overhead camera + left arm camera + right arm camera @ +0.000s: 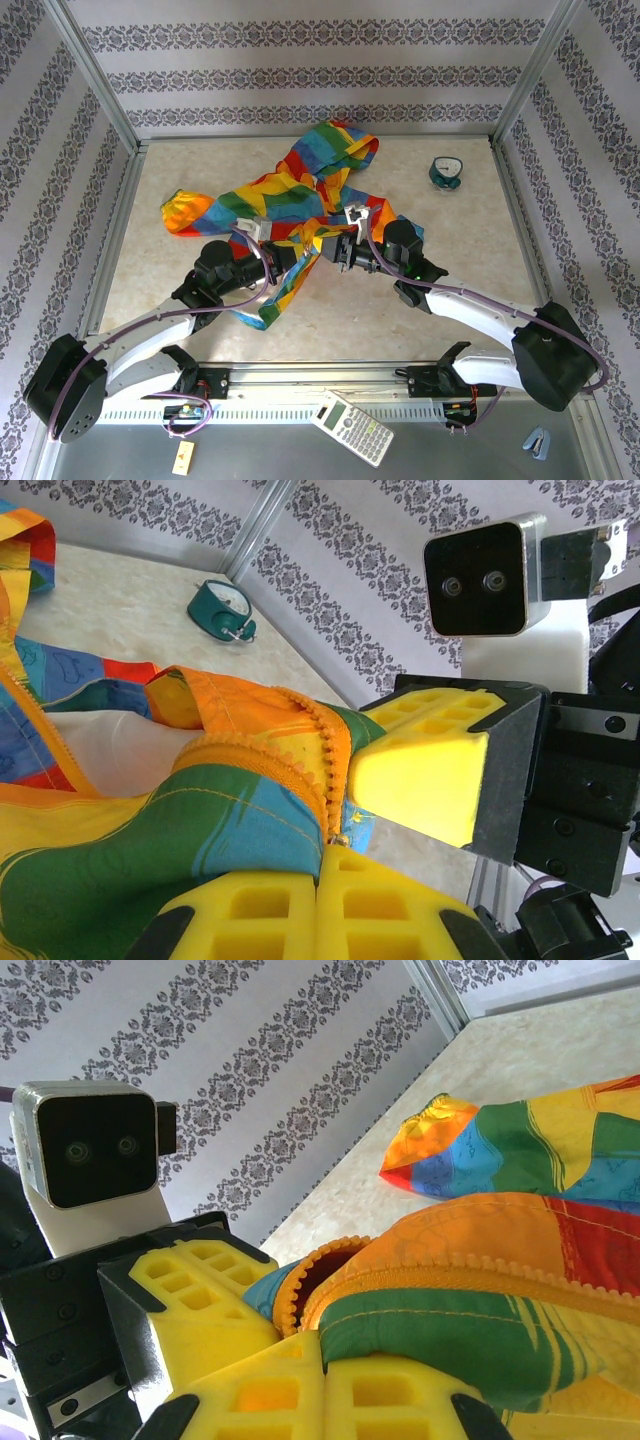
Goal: Zip up the jacket
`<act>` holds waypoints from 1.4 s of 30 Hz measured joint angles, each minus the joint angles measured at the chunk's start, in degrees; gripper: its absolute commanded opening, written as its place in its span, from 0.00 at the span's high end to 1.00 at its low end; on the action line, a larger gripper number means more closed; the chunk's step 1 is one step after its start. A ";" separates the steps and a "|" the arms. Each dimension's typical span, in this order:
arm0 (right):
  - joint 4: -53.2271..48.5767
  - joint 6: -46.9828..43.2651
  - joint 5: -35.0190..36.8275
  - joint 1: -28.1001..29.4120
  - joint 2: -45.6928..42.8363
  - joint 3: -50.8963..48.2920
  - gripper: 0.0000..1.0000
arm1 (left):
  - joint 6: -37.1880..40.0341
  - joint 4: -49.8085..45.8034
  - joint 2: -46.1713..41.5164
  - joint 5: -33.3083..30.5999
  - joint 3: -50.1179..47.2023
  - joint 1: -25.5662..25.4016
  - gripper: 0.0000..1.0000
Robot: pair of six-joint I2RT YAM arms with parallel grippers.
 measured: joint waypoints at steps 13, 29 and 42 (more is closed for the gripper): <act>-1.51 1.03 -3.02 -1.27 0.48 0.44 1.00 | 6.16 -22.03 -0.57 5.90 10.14 0.50 1.00; -6.49 1.20 -3.06 -2.49 0.48 -1.01 0.54 | 9.66 -57.37 11.54 9.25 27.74 1.44 1.00; -18.53 -6.91 -3.28 -3.43 -7.34 -2.03 0.55 | 11.21 -78.16 16.98 13.00 37.88 2.62 1.00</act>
